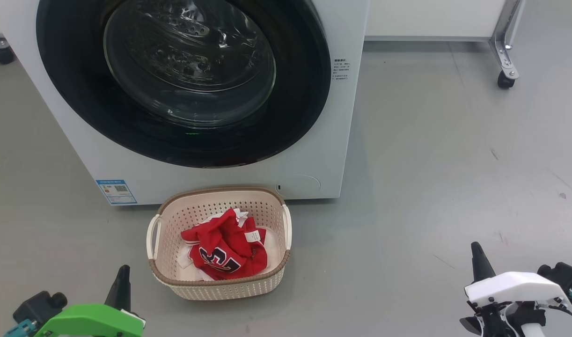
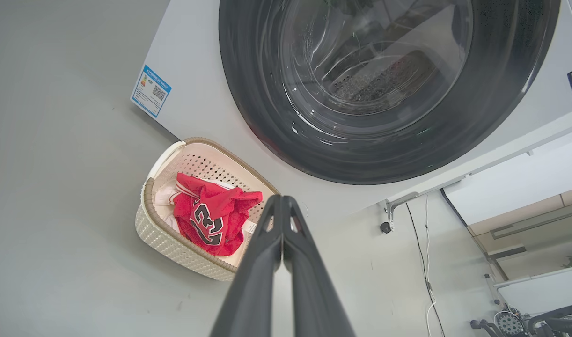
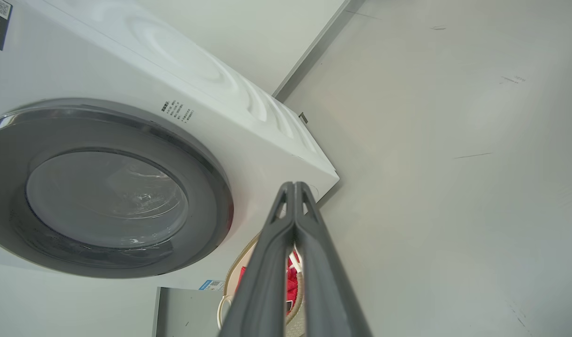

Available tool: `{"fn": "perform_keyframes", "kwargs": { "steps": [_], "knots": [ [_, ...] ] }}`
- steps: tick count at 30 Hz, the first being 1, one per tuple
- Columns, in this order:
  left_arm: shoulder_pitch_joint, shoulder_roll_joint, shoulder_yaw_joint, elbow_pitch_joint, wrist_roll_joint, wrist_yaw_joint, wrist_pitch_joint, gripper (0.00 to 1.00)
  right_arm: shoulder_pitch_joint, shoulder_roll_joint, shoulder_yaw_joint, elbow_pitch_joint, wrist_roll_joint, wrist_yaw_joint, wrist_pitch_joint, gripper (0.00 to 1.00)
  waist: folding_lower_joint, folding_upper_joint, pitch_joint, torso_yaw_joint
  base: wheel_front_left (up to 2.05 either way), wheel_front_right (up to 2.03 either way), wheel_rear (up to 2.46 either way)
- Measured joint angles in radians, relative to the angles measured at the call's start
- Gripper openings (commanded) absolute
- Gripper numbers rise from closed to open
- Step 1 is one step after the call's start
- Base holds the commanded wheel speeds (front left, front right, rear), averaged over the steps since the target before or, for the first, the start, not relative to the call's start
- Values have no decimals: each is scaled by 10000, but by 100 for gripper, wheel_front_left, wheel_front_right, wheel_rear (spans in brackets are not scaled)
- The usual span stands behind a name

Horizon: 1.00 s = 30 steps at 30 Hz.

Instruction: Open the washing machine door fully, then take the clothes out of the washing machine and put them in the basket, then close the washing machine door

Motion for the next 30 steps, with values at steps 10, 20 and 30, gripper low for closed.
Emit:
{"fn": "perform_keyframes", "kwargs": {
  "steps": [10,20,30],
  "knots": [
    [-136,-54,314,52,-1118,-251,182,0,-76,-2,-313,-151,1118,46,305,0,0,0,5,6,0,0,0],
    [-310,-125,677,119,-2343,-474,431,0,-116,-2,-656,-341,2364,132,662,0,0,0,10,13,0,0,0],
    [-444,-247,1024,209,-3570,-706,610,0,-190,-4,-995,-533,3603,207,1012,0,0,0,15,20,0,0,0]
  ]
}}
